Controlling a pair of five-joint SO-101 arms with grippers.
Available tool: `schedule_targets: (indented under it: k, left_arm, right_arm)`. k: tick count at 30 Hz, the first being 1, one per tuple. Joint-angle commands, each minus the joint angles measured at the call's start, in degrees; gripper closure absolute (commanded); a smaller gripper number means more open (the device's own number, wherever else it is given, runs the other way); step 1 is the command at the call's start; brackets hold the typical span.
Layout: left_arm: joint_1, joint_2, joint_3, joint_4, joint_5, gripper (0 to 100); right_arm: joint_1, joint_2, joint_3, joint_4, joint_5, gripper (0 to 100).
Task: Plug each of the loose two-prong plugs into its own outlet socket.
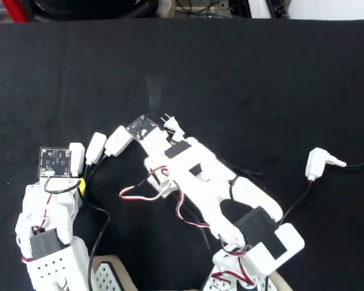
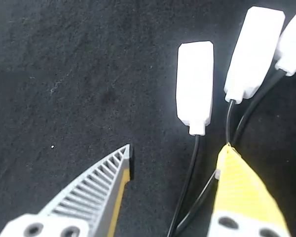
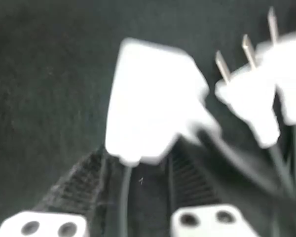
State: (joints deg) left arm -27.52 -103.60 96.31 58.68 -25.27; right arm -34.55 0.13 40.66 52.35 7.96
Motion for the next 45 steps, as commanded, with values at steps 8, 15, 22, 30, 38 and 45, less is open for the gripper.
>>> schedule_targets:
  k: [8,15,22,30,38,45]
  left_arm:
    - [0.75,-0.70,1.01,0.44,-0.26,72]
    - [0.75,-0.70,1.01,0.44,-0.88,72]
    - [0.75,-0.70,1.01,0.79,-2.64,72]
    - [0.75,-0.70,1.01,0.79,-2.73,72]
    - [0.75,-0.70,1.01,0.88,-2.81,72]
    - [0.75,-0.70,1.01,0.88,-2.81,72]
  right_arm:
    - [1.85,-6.02,-0.40,0.53,1.05,98.5]
    - [1.85,-12.09,3.03,0.53,2.81,98.6]
    - [3.96,-19.82,5.32,4.13,5.27,98.6]
    - [11.52,-28.79,10.86,4.13,9.85,98.6]
    - [10.02,-37.58,15.69,4.13,10.20,98.5]
    - [0.88,-37.93,18.59,4.13,12.40,75.6]
